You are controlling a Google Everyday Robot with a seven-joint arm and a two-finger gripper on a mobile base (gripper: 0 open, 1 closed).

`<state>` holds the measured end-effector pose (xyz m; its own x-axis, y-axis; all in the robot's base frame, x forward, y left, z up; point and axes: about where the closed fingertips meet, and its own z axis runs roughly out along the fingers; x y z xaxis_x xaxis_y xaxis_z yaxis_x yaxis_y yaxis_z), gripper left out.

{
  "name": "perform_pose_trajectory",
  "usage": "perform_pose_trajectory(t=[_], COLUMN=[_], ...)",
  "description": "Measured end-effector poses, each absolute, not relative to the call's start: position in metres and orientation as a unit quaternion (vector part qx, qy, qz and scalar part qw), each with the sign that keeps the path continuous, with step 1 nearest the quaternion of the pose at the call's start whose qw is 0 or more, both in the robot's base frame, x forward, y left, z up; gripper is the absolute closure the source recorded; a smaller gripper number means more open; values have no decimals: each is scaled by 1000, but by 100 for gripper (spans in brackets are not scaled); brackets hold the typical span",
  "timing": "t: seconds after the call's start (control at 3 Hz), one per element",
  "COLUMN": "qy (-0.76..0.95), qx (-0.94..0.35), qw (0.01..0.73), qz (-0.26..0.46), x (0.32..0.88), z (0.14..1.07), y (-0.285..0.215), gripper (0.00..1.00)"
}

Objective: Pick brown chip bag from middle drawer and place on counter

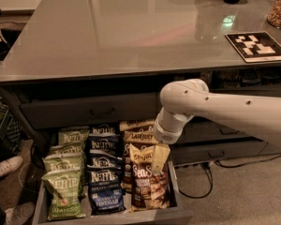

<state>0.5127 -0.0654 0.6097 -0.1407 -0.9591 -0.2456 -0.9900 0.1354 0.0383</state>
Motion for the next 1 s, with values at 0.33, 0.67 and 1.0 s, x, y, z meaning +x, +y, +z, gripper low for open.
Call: perform_pose_trajectory(t=[0.33, 0.67, 1.0], qy=[752, 751, 750], qx=[-647, -647, -648], qw=[68, 55, 43], qz=[108, 119, 128], x=[519, 522, 525], z=[588, 569, 553], y=[-59, -53, -49], gripper=[4, 11, 11])
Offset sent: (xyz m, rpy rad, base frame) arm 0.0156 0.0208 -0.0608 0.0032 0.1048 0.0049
